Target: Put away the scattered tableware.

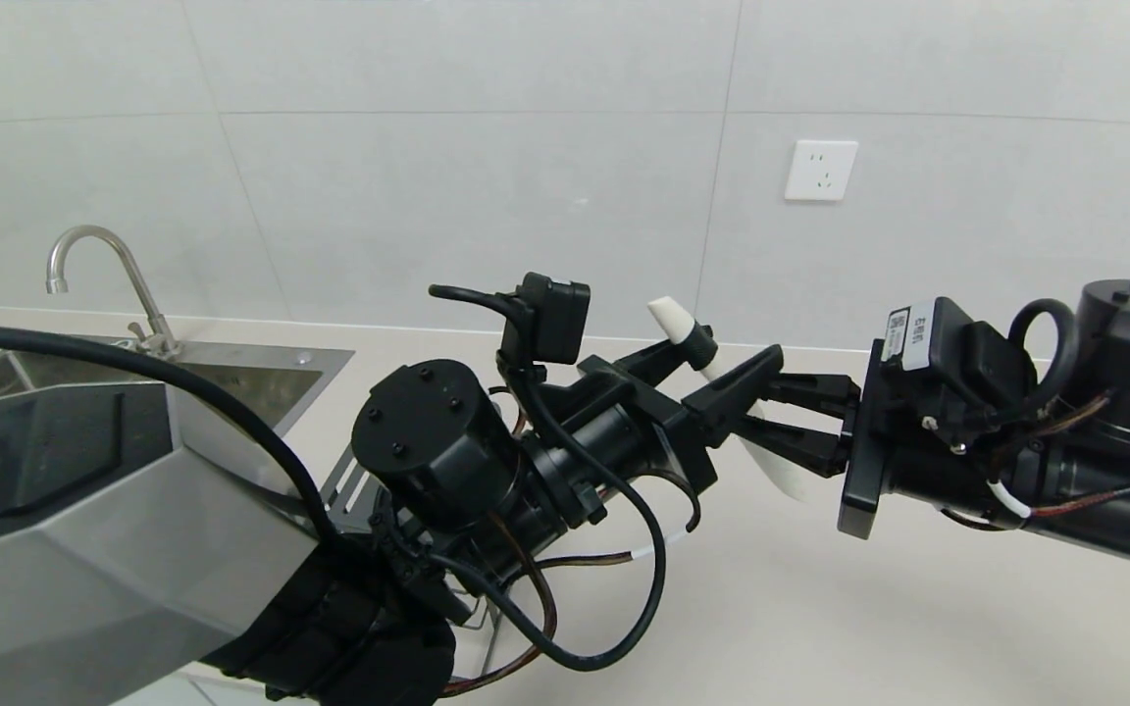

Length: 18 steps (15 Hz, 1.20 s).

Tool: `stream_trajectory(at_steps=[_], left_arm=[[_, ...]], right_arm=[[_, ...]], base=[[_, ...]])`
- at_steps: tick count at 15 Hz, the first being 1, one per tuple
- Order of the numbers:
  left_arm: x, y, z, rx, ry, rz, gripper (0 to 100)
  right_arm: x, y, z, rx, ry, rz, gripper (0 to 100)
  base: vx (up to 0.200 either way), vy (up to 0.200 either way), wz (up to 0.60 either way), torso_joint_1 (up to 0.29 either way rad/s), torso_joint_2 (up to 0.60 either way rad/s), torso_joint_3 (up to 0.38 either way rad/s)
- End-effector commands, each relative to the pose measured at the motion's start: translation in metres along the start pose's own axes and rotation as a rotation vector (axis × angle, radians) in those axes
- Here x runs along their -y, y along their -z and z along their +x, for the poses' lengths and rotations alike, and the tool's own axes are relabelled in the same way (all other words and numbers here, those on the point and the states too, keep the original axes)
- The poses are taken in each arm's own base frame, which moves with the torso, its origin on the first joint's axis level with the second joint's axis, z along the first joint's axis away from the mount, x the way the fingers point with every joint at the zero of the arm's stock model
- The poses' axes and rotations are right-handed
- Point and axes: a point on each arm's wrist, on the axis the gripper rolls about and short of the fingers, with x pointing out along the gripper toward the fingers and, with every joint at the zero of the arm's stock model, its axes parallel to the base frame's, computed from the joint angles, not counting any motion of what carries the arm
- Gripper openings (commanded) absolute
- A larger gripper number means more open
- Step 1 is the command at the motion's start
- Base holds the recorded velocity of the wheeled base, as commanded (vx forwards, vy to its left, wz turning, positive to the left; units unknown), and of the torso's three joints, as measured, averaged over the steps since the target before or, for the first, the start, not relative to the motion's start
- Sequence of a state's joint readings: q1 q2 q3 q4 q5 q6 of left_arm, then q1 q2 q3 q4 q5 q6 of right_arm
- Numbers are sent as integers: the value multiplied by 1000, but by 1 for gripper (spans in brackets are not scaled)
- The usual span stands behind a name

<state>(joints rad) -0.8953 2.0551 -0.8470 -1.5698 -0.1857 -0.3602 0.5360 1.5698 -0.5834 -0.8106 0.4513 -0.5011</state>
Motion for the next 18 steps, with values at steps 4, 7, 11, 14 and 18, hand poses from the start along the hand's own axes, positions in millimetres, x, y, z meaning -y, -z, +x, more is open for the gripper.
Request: stream_trajectory(at_steps=[4,7,11,14,18], left_arm=[[2,-3,1,9,7,2,0],[4,-4,0,12,9,4,0],[-1,-6,-1,15,-7,60,0],[-4,-27,-5,63,-22,140,0],[-22,-75,-31,150,-107,204,0]], right_arm=[[2,-2,1,6,4,-4,0],[2,-2,1,16,-1,15,100],[-3,3,-2,-7,-3,22,100],[-13,3,-23,-10,6,24,100],[-41,5,-104,-26,155,14,100]], base=[[0,0,0,0,0,0],[0,0,0,0,0,0],[0,0,0,0,0,0],[0,0,0,0,0,0],[0,0,0,0,0,0]])
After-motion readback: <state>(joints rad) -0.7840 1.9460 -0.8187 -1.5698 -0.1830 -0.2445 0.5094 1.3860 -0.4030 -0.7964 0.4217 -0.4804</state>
